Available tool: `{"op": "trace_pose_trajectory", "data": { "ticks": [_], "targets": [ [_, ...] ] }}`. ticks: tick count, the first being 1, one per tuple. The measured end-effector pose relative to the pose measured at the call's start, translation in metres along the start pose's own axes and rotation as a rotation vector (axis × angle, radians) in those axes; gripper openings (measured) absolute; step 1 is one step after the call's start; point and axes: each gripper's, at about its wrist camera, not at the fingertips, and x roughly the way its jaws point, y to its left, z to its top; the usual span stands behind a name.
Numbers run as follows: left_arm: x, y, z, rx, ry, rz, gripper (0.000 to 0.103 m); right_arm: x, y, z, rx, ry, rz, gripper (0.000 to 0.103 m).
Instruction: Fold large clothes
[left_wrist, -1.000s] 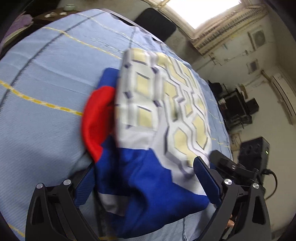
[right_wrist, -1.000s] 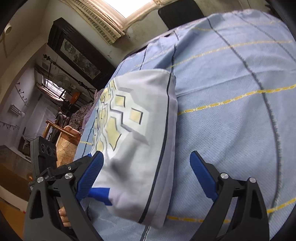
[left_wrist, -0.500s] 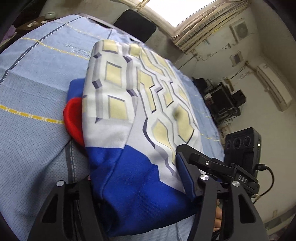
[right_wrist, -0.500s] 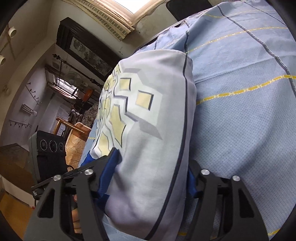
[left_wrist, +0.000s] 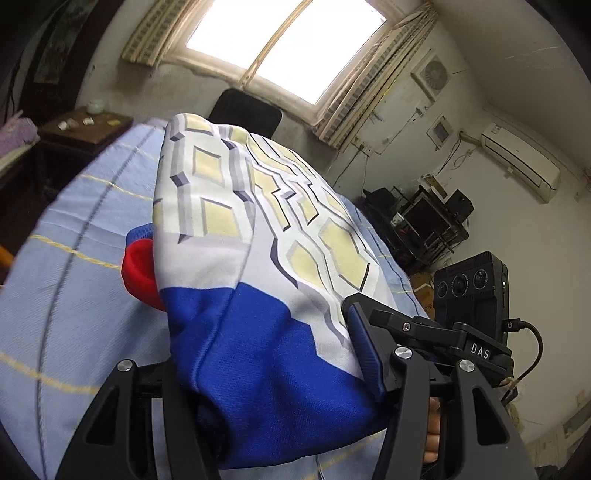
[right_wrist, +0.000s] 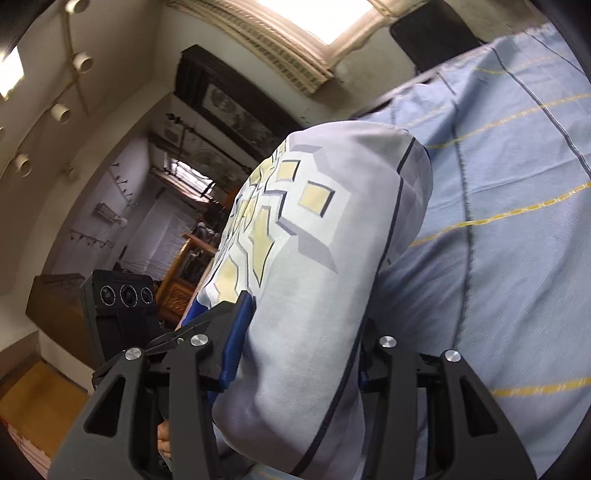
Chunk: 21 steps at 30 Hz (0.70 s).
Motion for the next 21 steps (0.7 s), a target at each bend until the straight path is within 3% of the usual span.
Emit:
{"op": "trace_pose_trajectory", "data": {
  "ticks": [6,11,14,17,19,21],
  "targets": [
    [-0.075,-0.033,-0.053,0.042,-0.060,0.068,0.058,-0.025,0.070,-0.051,-0.084,0.009,0.053,0.045],
    [-0.092,-0.019,-0.097,0.042,-0.087,0.147,0.058,-0.023,0.092,-0.095,-0.141,0.043,0.068,0.045],
    [-0.070,0.015,-0.111,-0.018,-0.047,0.198,0.058,0.003,0.081,-0.110,-0.129,0.093,0.041,0.045],
    [-0.027,0.059,-0.128,-0.120,0.069,0.246,0.059,0.044,0.045,-0.119,-0.042,0.183,-0.047,0.047],
    [-0.022,0.069,-0.135,-0.150,0.055,0.227,0.063,0.064,0.018,-0.127,0.010,0.229,-0.150,0.051],
    [-0.025,0.065,-0.134,-0.128,0.041,0.236,0.064,0.067,0.008,-0.130,0.045,0.239,-0.134,0.054]
  ]
}}
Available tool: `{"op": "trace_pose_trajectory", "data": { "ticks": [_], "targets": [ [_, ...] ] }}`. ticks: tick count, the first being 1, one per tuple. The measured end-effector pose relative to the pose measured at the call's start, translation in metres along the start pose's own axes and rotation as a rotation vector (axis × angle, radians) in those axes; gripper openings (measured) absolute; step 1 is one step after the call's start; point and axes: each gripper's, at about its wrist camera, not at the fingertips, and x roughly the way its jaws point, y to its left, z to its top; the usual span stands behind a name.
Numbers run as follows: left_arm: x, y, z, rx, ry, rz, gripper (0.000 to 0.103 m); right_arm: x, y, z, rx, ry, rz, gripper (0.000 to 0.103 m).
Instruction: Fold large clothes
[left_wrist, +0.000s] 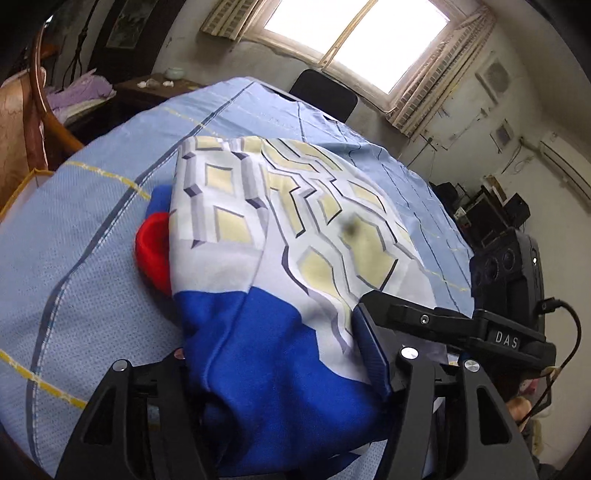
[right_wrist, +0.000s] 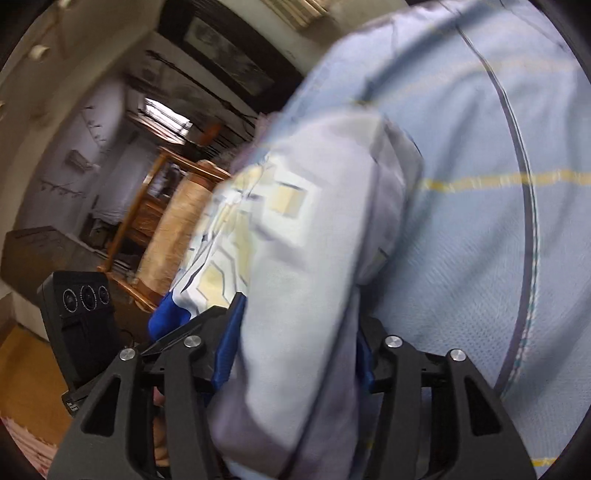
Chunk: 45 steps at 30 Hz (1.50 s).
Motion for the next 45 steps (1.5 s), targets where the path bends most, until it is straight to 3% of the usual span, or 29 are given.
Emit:
{"op": "trace_pose_trajectory", "data": {
  "ticks": [3,6,8,11,14,16,18,20,23,26,34,39,45],
  "targets": [
    [-0.003,0.002,0.001,-0.023,-0.006,0.005,0.065,-0.002,0.010,0.000,-0.061,-0.014,-0.065,0.062],
    [-0.015,0.000,0.000,-0.044,-0.030,0.019,0.065,-0.009,0.023,-0.004,-0.132,-0.054,-0.125,0.062],
    [-0.029,-0.001,-0.003,-0.041,-0.059,0.060,0.065,-0.022,0.035,-0.008,-0.191,-0.117,-0.184,0.066],
    [-0.054,-0.008,-0.010,-0.024,-0.104,0.117,0.065,-0.053,0.052,-0.012,-0.263,-0.225,-0.237,0.080],
    [-0.081,-0.022,-0.021,-0.001,-0.142,0.170,0.066,-0.083,0.069,-0.023,-0.312,-0.299,-0.235,0.082],
    [-0.100,-0.035,-0.029,0.019,-0.174,0.210,0.071,-0.100,0.080,-0.032,-0.322,-0.317,-0.185,0.084],
    [-0.120,-0.048,-0.038,0.040,-0.215,0.250,0.084,-0.117,0.089,-0.043,-0.315,-0.297,-0.108,0.084],
    [-0.143,-0.065,-0.050,0.072,-0.267,0.300,0.088,-0.135,0.096,-0.058,-0.310,-0.310,-0.072,0.084],
    [-0.171,-0.091,-0.067,0.128,-0.346,0.368,0.099,-0.159,0.114,-0.073,-0.333,-0.379,-0.113,0.084],
    [-0.187,-0.110,-0.080,0.169,-0.403,0.417,0.099,-0.169,0.125,-0.090,-0.375,-0.390,-0.171,0.089],
    [-0.185,-0.124,-0.093,0.216,-0.413,0.422,0.099,-0.172,0.134,-0.130,-0.474,-0.433,-0.326,0.091],
    [-0.181,-0.120,-0.089,0.201,-0.435,0.481,0.099,-0.168,0.140,-0.130,-0.516,-0.447,-0.370,0.093],
    [-0.169,-0.114,-0.085,0.211,-0.429,0.544,0.099,-0.144,0.135,-0.121,-0.515,-0.379,-0.364,0.093]
  ]
}}
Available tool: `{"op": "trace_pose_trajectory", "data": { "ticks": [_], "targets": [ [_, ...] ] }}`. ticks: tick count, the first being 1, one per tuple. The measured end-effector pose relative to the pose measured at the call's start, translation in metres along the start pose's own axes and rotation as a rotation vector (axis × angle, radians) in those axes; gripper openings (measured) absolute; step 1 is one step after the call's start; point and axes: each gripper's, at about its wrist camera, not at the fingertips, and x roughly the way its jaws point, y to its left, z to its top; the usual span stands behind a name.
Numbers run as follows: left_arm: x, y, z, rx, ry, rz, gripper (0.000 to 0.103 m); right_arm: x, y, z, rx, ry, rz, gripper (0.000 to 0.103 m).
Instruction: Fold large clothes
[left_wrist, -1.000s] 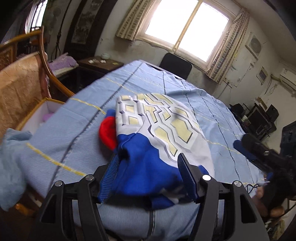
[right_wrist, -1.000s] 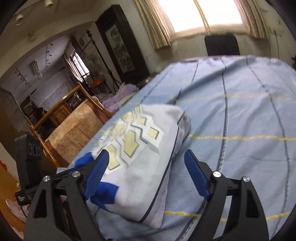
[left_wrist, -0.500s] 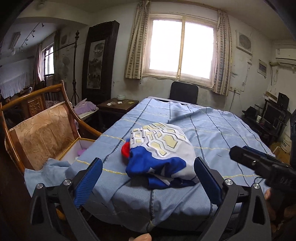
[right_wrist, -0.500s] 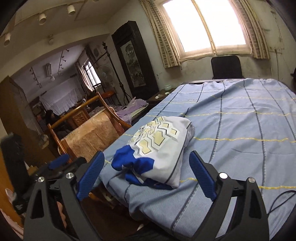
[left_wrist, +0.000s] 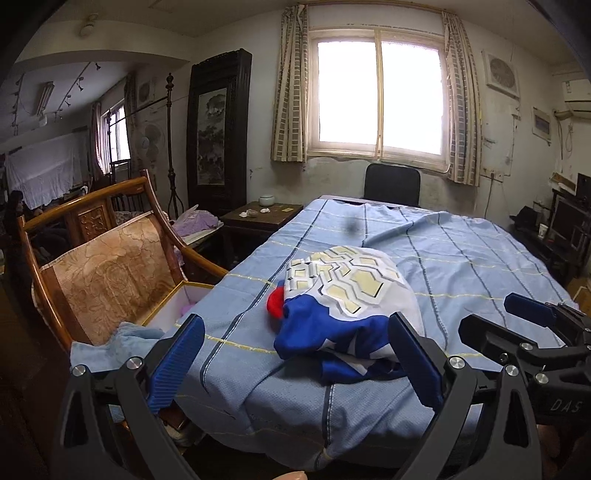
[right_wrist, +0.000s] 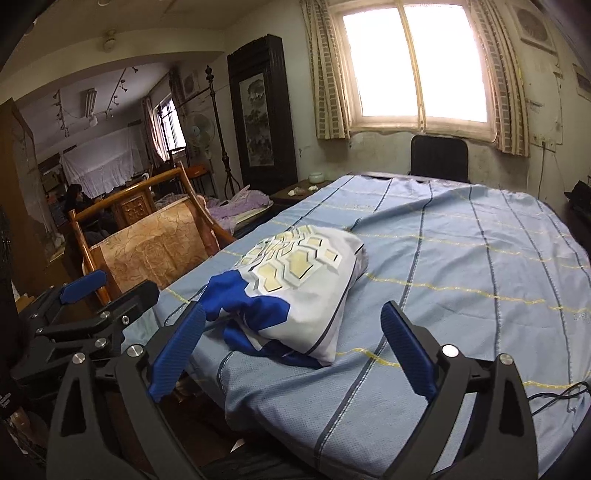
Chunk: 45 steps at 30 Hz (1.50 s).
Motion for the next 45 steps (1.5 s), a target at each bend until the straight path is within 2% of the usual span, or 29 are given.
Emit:
{"op": "trace_pose_trajectory", "data": {
  "ticks": [7,22,29,32,35,40,45],
  "targets": [
    [0.010,0.003,-0.002,-0.010,0.024,-0.001,0.099,0.014,-0.002,0.000,0.015,0.023,0.007,0.093],
    [0.007,-0.005,0.001,0.016,0.015,0.023,0.099,0.019,-0.006,-0.002,0.048,0.029,0.025,0.093],
    [0.015,-0.009,0.002,0.004,0.056,0.004,0.099,0.021,-0.015,-0.003,0.080,0.029,0.050,0.095],
    [0.021,-0.014,0.002,0.007,0.091,0.030,0.099,0.023,-0.019,-0.004,0.086,0.031,0.044,0.095],
    [0.023,-0.018,0.001,0.014,0.087,0.054,0.099,0.028,-0.025,-0.005,0.101,0.047,0.048,0.095],
    [0.042,-0.018,0.005,0.022,0.161,0.070,0.099,0.037,-0.029,-0.003,0.097,0.062,0.034,0.095],
    [0.052,-0.017,0.009,0.020,0.163,0.113,0.099,0.049,-0.023,0.007,0.056,0.073,0.017,0.095]
  ]
}}
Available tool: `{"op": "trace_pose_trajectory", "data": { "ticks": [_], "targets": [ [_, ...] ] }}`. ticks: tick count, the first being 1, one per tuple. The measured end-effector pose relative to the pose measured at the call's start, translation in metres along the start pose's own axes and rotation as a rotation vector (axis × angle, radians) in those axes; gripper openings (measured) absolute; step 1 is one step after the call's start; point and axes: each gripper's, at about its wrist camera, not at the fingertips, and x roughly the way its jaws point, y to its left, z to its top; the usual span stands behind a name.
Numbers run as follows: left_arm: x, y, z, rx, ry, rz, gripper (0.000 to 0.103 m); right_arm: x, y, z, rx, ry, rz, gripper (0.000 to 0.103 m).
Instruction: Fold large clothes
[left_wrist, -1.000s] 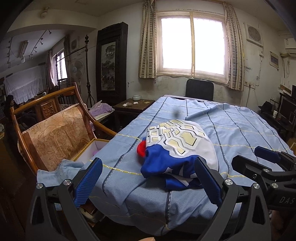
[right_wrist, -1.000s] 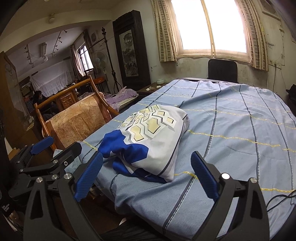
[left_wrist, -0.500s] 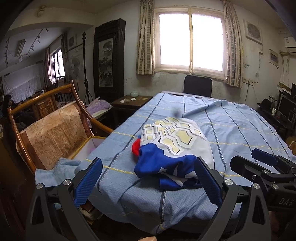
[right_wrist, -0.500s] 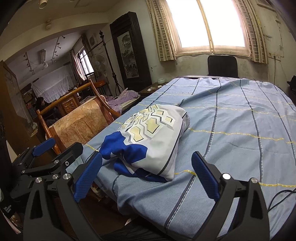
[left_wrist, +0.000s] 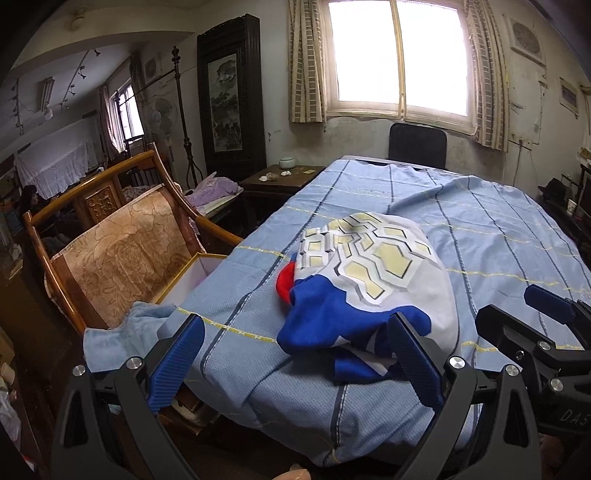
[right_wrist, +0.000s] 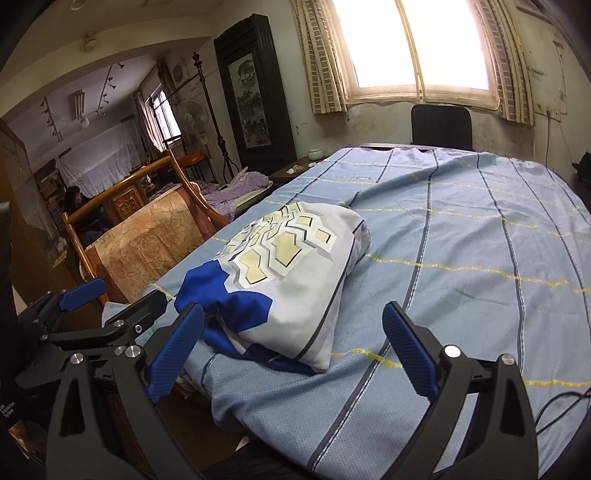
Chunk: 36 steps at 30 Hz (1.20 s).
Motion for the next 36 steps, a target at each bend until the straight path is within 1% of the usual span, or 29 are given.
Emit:
{"op": "trace_pose_trajectory", "data": {
  "ticks": [8,16,19,22,24,29,31,34,36],
  "targets": [
    [0.014,-0.007,0.002,0.018,-0.001,0.015,0.099,0.015,-0.007,0.004,0.017,0.029,-0.003,0.095],
    [0.031,-0.011,0.000,0.039,0.036,-0.017,0.099,0.028,-0.011,0.007,0.036,0.054,0.007,0.095],
    [0.032,-0.013,-0.002,0.053,0.028,0.002,0.099,0.031,-0.007,0.005,0.021,0.055,-0.003,0.095],
    [0.034,-0.009,-0.002,0.034,0.039,-0.001,0.099,0.030,-0.007,0.005,0.013,0.040,-0.025,0.095],
    [0.036,-0.002,-0.001,0.014,0.045,0.013,0.099,0.028,-0.009,0.005,0.019,0.026,-0.027,0.095],
    [0.036,0.010,0.001,-0.028,0.057,0.015,0.099,0.026,-0.010,0.001,0.011,0.035,-0.031,0.095],
    [0.035,0.009,0.000,-0.028,0.056,0.007,0.099,0.027,-0.010,-0.001,0.013,0.045,-0.024,0.095],
    [0.033,0.002,-0.001,0.001,0.054,-0.005,0.099,0.030,-0.007,-0.003,0.006,0.055,-0.015,0.095],
    [0.033,-0.003,-0.003,0.015,0.053,0.004,0.099,0.030,-0.004,-0.004,-0.005,0.059,-0.013,0.095]
  ]
}}
